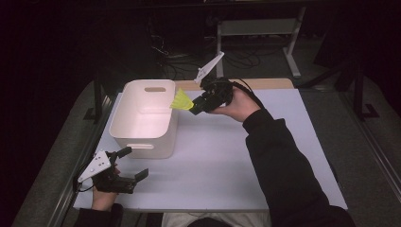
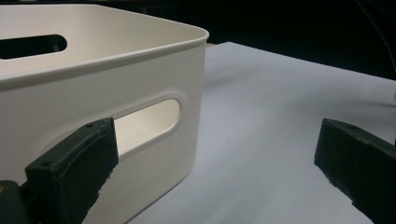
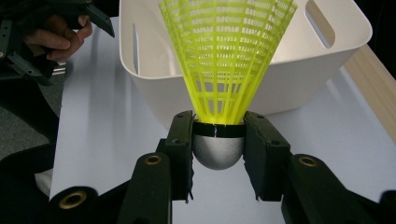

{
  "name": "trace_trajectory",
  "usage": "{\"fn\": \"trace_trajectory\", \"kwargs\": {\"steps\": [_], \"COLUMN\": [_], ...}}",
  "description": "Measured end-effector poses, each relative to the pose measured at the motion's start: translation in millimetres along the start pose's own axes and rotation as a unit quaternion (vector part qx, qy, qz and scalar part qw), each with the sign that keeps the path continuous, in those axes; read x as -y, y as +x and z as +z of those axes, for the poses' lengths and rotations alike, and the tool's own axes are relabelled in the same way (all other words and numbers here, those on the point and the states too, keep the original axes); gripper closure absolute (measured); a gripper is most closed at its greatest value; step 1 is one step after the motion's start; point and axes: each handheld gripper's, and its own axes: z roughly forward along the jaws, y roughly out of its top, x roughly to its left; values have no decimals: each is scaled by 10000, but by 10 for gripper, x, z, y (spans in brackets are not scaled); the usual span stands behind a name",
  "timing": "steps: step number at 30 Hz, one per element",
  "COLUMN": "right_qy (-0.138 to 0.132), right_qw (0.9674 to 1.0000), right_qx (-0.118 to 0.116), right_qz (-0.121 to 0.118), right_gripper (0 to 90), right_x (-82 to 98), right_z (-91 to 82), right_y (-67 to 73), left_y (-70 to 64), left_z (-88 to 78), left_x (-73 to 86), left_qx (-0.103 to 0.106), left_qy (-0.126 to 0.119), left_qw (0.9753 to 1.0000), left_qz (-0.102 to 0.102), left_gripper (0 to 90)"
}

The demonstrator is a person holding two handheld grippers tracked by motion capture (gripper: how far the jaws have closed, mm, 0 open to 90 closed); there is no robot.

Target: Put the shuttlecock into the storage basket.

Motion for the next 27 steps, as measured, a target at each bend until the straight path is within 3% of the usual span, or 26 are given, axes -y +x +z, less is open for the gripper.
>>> {"fn": "trace_trajectory", "kwargs": {"steps": [27], "right_qy": [-70], "right_qw": [9995], "right_qx": [-236], "right_qz": [-190], "right_gripper": [635], "right_x": [-308], "right_z": [203], "right_y": [33], "left_y": [-1], "left_z": [-1], "left_x": [1], "left_qx": [23], "left_qy": [1], "left_qw": [10000], "left_qz": [5], "left_gripper": [0]}}
